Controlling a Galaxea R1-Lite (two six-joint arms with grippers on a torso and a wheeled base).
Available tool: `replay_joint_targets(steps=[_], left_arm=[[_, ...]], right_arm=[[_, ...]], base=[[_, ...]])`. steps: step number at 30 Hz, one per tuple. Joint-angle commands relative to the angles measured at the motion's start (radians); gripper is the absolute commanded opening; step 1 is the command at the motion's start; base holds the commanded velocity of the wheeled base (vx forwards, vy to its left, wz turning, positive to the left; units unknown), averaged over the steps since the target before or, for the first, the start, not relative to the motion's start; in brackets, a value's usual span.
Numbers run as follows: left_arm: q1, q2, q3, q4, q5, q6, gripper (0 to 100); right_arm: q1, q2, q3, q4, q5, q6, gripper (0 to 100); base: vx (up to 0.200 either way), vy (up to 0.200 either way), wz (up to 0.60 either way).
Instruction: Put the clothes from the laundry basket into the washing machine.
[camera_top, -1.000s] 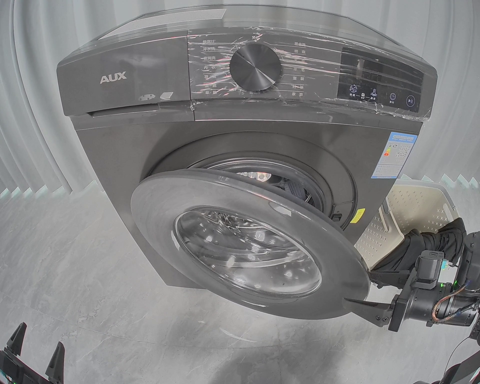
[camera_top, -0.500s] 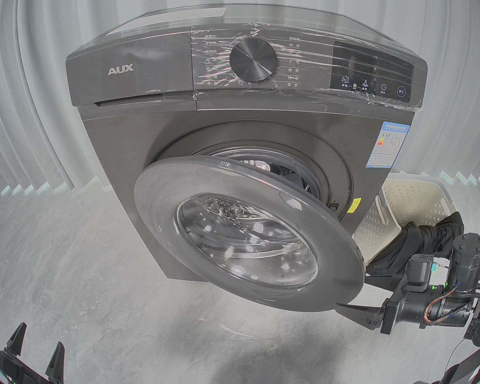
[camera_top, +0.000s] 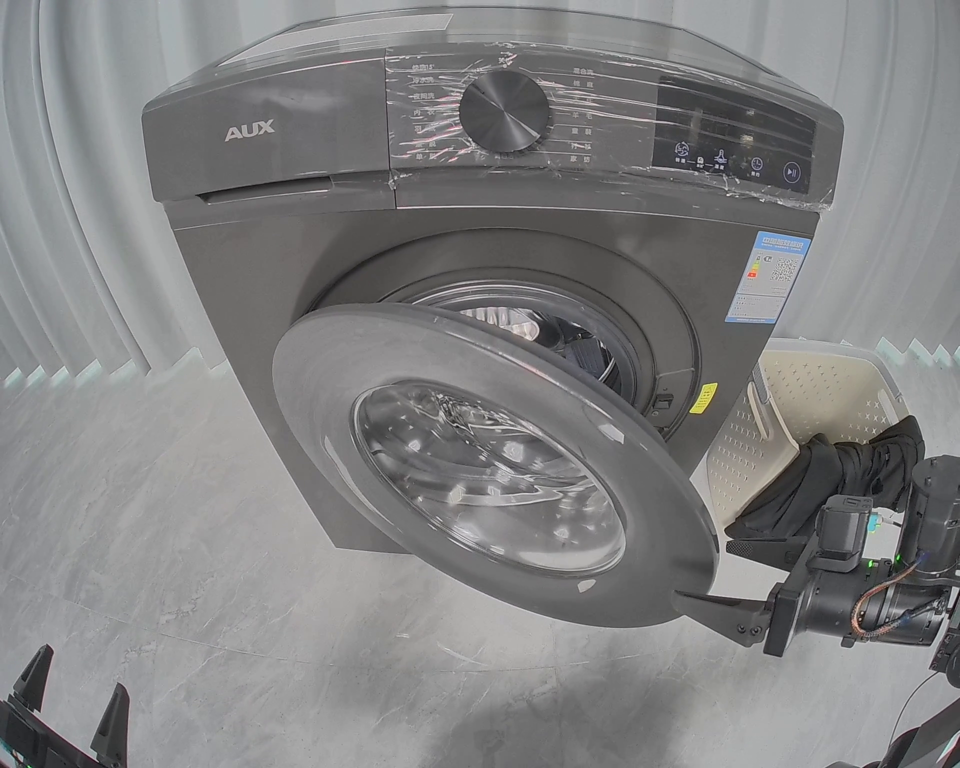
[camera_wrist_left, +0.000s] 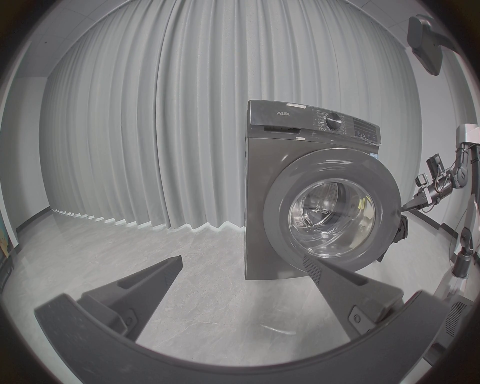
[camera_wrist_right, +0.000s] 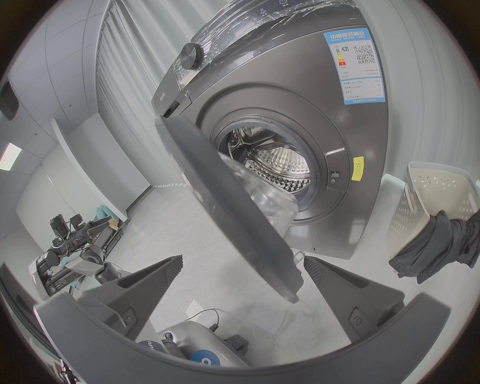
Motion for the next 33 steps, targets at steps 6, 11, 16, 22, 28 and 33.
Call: replay_joint_targets(steps=[6,11,16,22,28,33], left_arm=[[0.0,-0.015,0.018,0.0,0.0,0.0,100],[0.0,-0.015,0.018,0.0,0.0,0.0,100],[0.0,-0.015,0.018,0.0,0.0,0.0,100],[0.0,-0.015,0.018,0.001,0.0,0.0,100],[0.0,-0.015,0.018,0.0,0.0,0.0,100],[0.0,-0.015,0.018,0.0,0.0,0.0,100]], right_arm=[[0.012,0.05,0.007,-0.002,0.002,0.006,100],[0.032,0.049,0.013,-0.001,0.008,0.009,100],[0.074,0.029,0.051,-0.001,0.022,0.015,100],[0.04,-0.008,0.033,-0.004,0.026,0.006,100],[-0.032,0.014,-0.024,-0.005,0.023,-0.006,100],[-0.03,0.119,-0.067,-0.013,0.025,-0.002,100]], base=[[0.0,0.0,0.0],[0.0,0.0,0.0],[0.0,0.0,0.0],[0.0,0.0,0.0],[0.0,0.0,0.0],[0.0,0.0,0.0]])
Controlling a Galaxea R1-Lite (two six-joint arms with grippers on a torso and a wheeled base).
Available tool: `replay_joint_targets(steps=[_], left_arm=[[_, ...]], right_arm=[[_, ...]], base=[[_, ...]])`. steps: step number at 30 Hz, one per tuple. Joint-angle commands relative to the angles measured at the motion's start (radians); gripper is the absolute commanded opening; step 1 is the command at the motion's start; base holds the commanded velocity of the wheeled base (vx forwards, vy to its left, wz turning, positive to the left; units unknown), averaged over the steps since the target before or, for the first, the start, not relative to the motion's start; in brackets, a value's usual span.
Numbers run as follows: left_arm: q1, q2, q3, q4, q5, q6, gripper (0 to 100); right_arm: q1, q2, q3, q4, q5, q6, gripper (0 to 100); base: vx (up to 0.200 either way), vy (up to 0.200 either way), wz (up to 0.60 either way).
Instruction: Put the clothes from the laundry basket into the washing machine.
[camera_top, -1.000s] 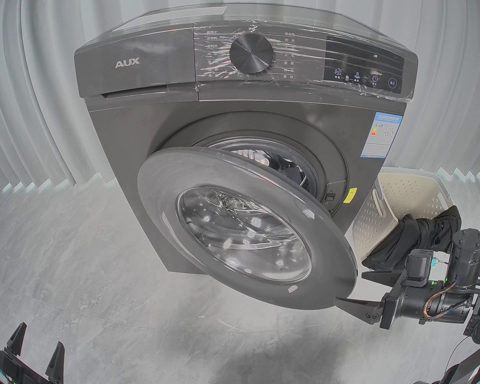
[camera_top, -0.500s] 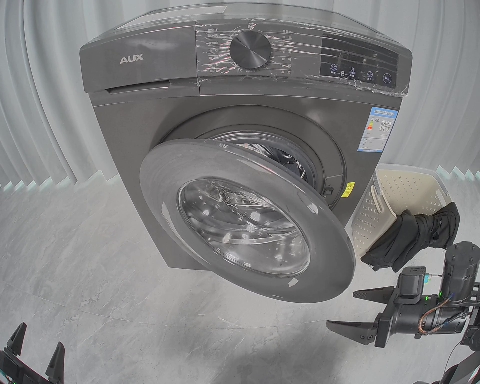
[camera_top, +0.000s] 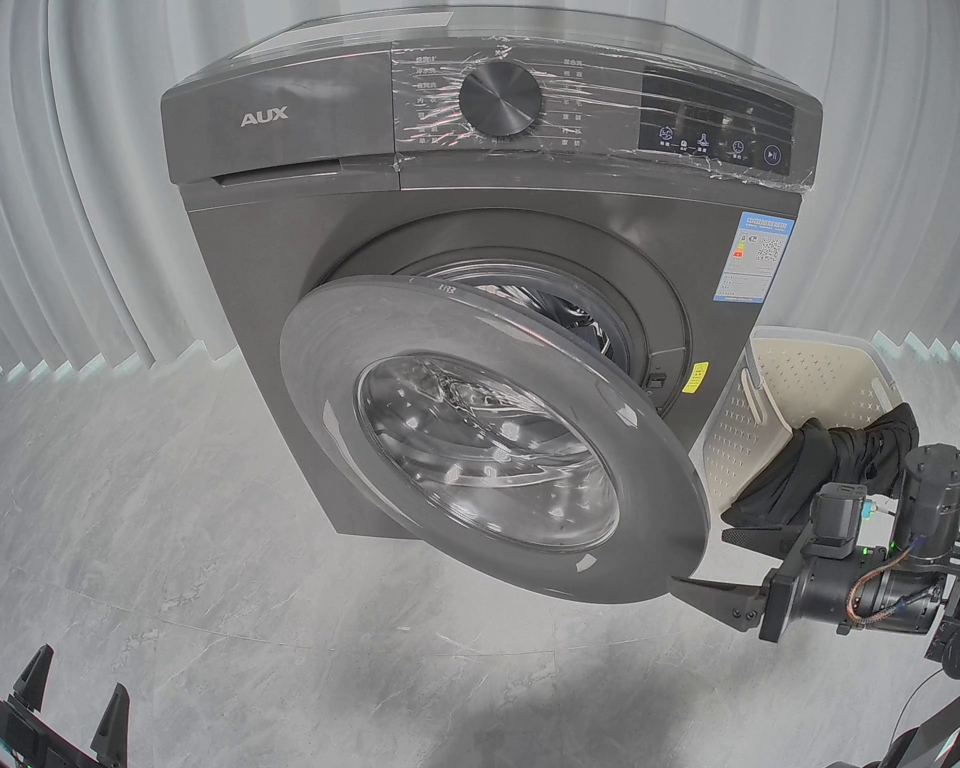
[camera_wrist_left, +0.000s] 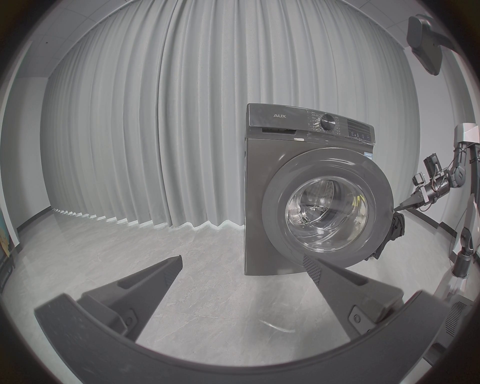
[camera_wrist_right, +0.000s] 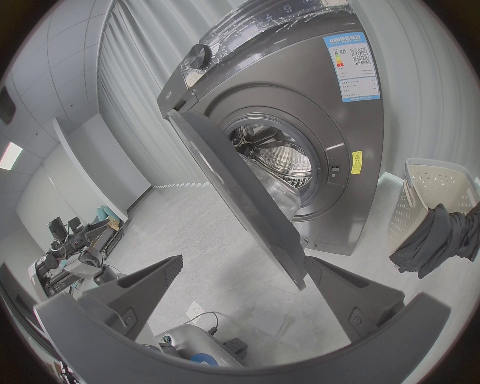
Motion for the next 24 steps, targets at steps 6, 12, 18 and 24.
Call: replay_joint_targets(steps=[6,12,18,24], left_arm=[[0.0,-0.015,0.018,0.001,0.0,-0.001,100],[0.0,-0.015,0.018,-0.001,0.0,-0.001,100],[0.0,-0.015,0.018,-0.001,0.0,-0.001,100],[0.0,-0.015,0.018,-0.001,0.0,-0.001,100]], right_arm=[[0.007,0.209,-0.047,-0.142,-0.001,0.002,100],[0.038,0.215,0.023,-0.242,-0.001,0.002,100],[0.1,0.141,0.108,-0.249,-0.006,0.004,100],[0.108,0.105,0.109,-0.262,0.002,0.005,100]], base=[[0.0,0.0,0.0],[0.0,0.0,0.0],[0.0,0.0,0.0],[0.0,0.0,0.0]])
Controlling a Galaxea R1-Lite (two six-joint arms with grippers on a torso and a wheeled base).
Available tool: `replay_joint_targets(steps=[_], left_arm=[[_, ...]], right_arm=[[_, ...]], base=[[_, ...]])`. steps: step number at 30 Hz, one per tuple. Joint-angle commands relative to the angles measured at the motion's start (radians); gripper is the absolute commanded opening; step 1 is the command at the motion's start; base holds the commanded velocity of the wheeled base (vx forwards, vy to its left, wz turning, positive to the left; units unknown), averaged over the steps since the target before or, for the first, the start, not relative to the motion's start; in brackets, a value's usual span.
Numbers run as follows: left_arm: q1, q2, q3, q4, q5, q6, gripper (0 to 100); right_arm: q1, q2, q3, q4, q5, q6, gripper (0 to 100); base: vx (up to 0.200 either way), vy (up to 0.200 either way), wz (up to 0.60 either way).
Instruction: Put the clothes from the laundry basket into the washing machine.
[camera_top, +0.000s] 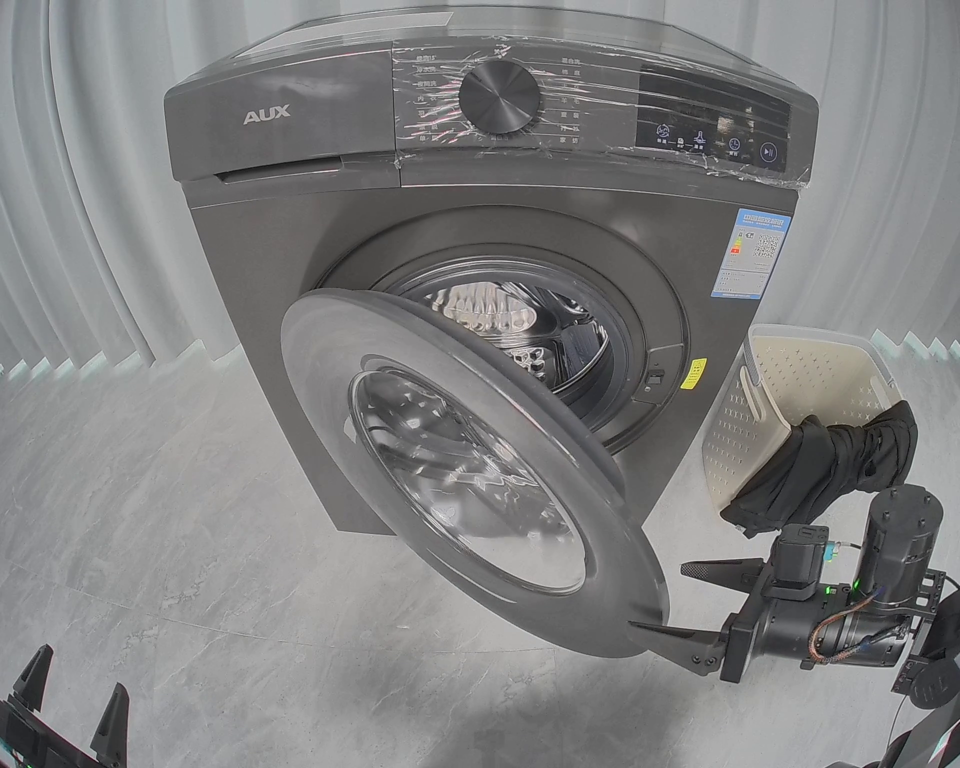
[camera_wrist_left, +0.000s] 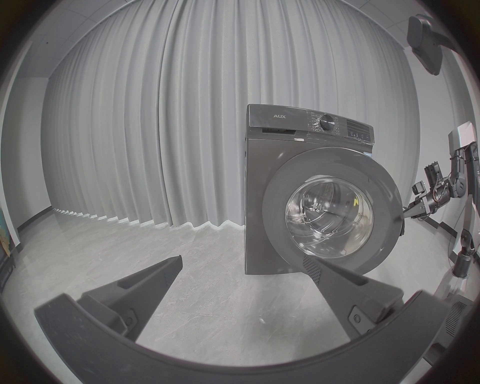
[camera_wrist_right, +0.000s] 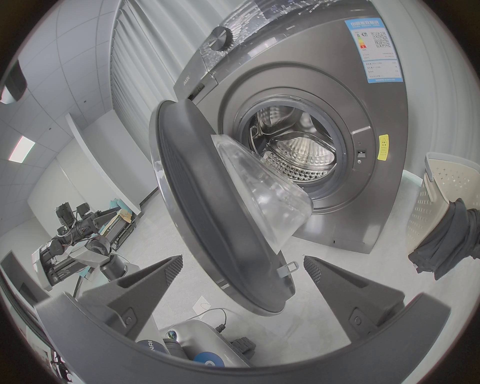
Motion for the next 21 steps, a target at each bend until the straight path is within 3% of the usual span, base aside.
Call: replay_joint_targets(steps=[1,4,11,13,15,21], left_arm=[[0.0,-0.015,0.018,0.0,0.0,-0.001,100],[0.0,-0.015,0.018,0.001,0.0,-0.001,100],[0.0,-0.015,0.018,0.0,0.0,-0.001,100],[0.0,-0.015,0.016,0.001,0.0,-0.001,100],[0.0,-0.015,0.018,0.0,0.0,-0.001,100],[0.0,-0.015,0.018,0.0,0.0,-0.001,100]], right_arm=[[0.032,-0.069,0.016,-0.009,0.004,0.012,100],[0.065,-0.135,0.018,-0.009,0.005,0.026,100],[0.035,-0.204,-0.053,-0.009,-0.005,0.093,100],[-0.07,-0.192,-0.094,-0.002,-0.005,0.093,100],[-0.116,-0.172,-0.105,0.006,-0.004,0.093,100],[-0.153,-0.062,-0.108,-0.009,-0.027,0.087,100]], base=[[0.0,0.0,0.0],[0.0,0.0,0.0],[0.0,0.0,0.0],[0.0,0.0,0.0],[0.0,0.0,0.0],[0.0,0.0,0.0]])
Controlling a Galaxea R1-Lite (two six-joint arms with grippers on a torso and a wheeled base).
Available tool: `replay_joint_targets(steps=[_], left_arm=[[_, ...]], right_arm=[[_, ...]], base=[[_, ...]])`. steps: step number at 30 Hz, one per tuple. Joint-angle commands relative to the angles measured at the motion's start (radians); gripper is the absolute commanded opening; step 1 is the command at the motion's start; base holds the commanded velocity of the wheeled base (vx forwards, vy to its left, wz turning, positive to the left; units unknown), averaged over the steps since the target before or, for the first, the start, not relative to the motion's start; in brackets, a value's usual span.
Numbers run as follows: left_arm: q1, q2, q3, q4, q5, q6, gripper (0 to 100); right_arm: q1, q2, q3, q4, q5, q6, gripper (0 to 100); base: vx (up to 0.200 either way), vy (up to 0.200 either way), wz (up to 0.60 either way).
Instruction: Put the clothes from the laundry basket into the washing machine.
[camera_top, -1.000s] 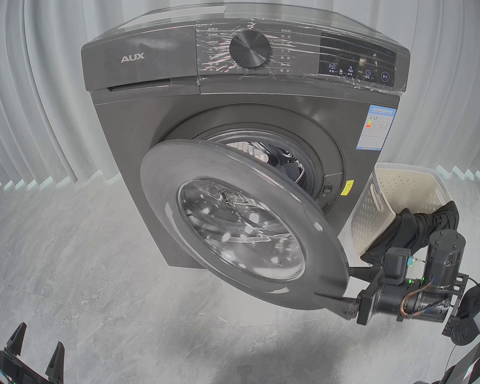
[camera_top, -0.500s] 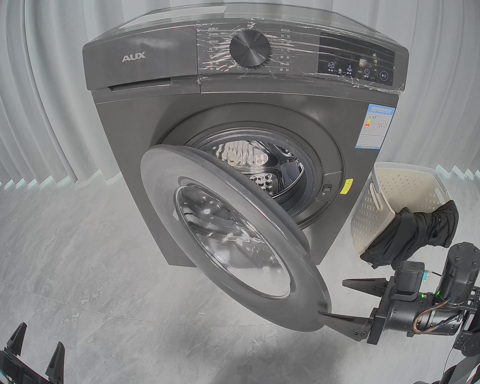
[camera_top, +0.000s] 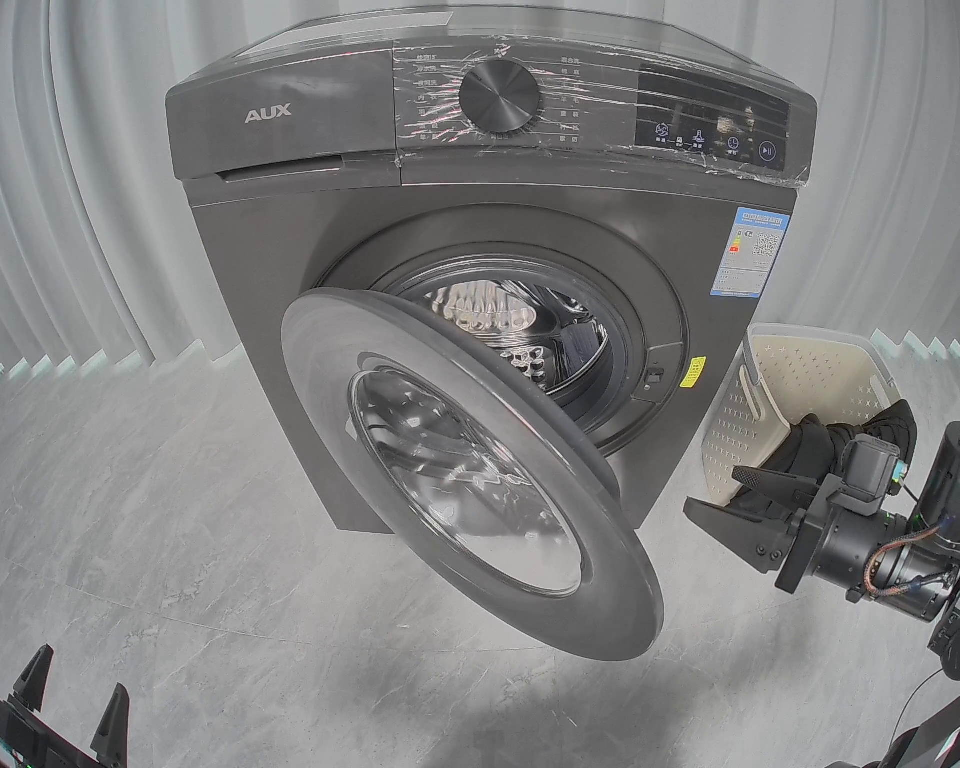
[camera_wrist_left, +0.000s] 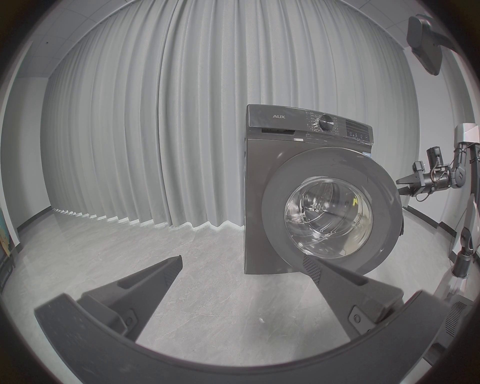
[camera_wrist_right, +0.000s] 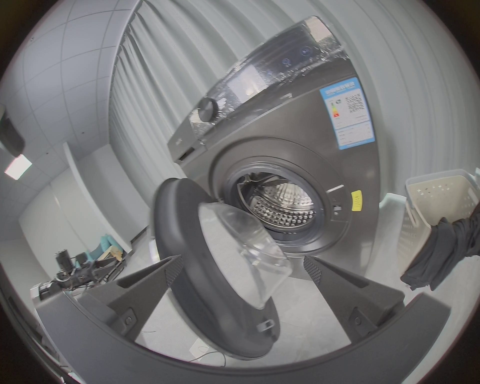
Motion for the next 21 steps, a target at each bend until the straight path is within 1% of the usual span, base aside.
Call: replay_joint_targets(steps=[1,2,3,4,7,8,12,13,17,21], left_arm=[[0.0,-0.015,0.018,0.0,0.0,0.0,100],[0.0,-0.015,0.018,0.0,0.0,0.0,100],[0.0,-0.015,0.018,0.0,0.0,0.0,100],[0.0,-0.015,0.018,0.0,0.0,0.0,100],[0.0,-0.015,0.018,0.0,0.0,0.0,100],[0.0,-0.015,0.016,0.001,0.0,0.0,100],[0.0,-0.014,0.018,0.0,0.0,0.0,100],[0.0,-0.014,0.018,0.0,0.0,0.0,100],[0.0,-0.015,0.018,0.0,0.0,0.0,100],[0.0,-0.015,0.018,0.0,0.0,0.0,100]], right_arm=[[-0.062,0.112,-0.028,-0.007,-0.042,-0.004,100],[-0.065,0.135,-0.036,-0.007,-0.068,-0.002,100],[-0.065,0.144,-0.037,-0.007,-0.079,-0.001,100],[-0.065,0.172,-0.036,-0.007,-0.099,-0.004,100],[-0.059,0.196,-0.023,-0.005,-0.104,-0.007,100],[-0.054,0.221,-0.01,-0.005,-0.104,-0.013,100],[-0.031,0.288,-0.005,-0.008,-0.107,-0.038,100],[-0.031,0.288,-0.005,-0.008,-0.107,-0.038,100],[0.045,0.321,0.009,-0.03,-0.111,-0.041,100],[0.09,0.321,0.03,-0.059,-0.11,-0.041,100]], base=[[0.0,0.0,0.0],[0.0,0.0,0.0],[0.0,0.0,0.0],[0.0,0.0,0.0],[0.0,0.0,0.0],[0.0,0.0,0.0],[0.0,0.0,0.0],[0.0,0.0,0.0],[0.0,0.0,0.0],[0.0,0.0,0.0]])
